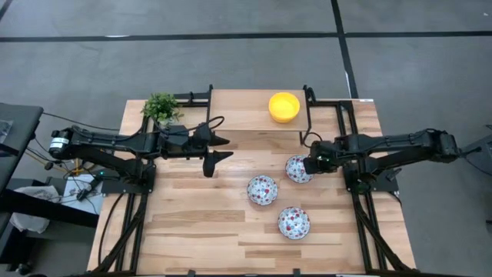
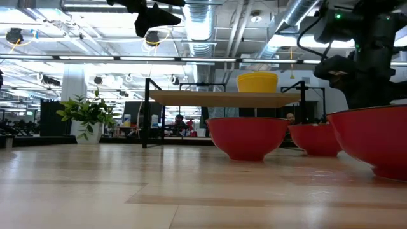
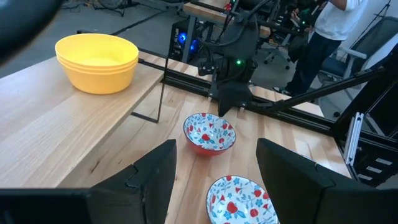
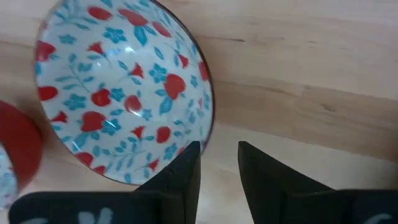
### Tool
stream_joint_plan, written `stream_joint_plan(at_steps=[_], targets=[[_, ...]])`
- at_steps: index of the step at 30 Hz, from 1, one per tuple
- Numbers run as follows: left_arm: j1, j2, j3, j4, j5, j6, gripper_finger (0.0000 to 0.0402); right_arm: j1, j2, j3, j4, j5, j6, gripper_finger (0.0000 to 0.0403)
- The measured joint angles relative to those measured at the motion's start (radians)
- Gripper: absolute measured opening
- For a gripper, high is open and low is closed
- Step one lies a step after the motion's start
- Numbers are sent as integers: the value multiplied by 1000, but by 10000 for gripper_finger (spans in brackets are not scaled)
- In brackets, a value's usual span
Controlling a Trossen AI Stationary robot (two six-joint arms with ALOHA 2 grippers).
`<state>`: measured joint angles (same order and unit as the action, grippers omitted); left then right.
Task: Pick & Place Mini bowls
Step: Put the top orange bowl on the shelf
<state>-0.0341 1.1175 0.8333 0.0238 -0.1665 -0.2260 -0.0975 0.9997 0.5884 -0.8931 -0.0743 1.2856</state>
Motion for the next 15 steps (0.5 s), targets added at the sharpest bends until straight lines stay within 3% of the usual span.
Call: stream_joint_plan(at_steps=[9, 15], targets=[[0, 0, 0, 2, 0, 0, 222, -47, -71, -67, 52, 0, 23, 98], [0, 0, 0, 1, 0, 2, 222, -71, -70, -120, 183, 2, 19, 98]])
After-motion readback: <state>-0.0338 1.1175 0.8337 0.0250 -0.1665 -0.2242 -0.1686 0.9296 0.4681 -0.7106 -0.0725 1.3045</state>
